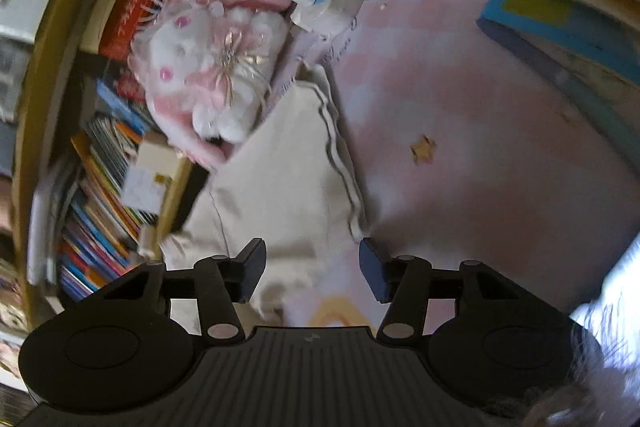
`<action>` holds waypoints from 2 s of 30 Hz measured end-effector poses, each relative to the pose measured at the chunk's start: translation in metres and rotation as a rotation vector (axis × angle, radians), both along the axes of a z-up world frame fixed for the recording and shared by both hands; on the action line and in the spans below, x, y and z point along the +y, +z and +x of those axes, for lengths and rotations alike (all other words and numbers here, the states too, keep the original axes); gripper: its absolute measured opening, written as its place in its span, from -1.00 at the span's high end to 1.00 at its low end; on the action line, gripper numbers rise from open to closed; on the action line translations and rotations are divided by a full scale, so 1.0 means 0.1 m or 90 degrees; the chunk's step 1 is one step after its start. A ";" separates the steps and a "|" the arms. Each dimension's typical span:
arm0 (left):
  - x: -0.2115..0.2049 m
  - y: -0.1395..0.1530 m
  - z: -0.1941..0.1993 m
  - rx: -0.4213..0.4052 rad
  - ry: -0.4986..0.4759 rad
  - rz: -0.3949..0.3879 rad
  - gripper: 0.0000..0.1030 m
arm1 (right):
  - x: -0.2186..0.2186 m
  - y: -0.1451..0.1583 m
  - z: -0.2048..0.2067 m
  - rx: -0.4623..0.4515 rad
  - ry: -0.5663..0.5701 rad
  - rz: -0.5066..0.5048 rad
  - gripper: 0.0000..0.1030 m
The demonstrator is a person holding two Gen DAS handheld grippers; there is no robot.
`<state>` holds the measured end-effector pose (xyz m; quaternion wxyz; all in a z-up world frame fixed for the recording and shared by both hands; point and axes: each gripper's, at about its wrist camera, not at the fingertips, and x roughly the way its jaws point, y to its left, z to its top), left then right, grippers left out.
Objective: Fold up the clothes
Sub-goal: 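Grasp the other shirt side with the right gripper and fold it toward the collar, then release the folded side and withdraw the right gripper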
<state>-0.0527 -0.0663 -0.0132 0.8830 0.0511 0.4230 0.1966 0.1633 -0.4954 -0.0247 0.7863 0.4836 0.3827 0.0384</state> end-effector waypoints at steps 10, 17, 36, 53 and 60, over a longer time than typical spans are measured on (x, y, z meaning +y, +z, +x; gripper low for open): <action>-0.10 -0.02 -0.04 0.010 0.027 -0.005 -0.96 | 0.10 0.09 0.42 0.012 0.007 -0.103 0.82; 0.01 -0.03 -0.10 0.008 0.062 -0.005 -0.96 | 1.12 0.79 0.64 -0.190 0.205 -0.391 0.84; 0.24 -0.10 -0.25 0.003 0.106 -0.015 -0.96 | 2.67 0.62 0.49 -0.319 0.578 -0.484 -0.04; 0.26 -0.11 -0.16 -0.019 0.122 -0.004 -0.96 | 2.52 0.53 0.13 -0.256 0.525 -0.475 -0.49; 0.07 -0.05 -0.03 -0.028 0.090 0.002 -0.96 | 2.20 0.45 -0.32 -0.219 0.495 -0.492 -0.78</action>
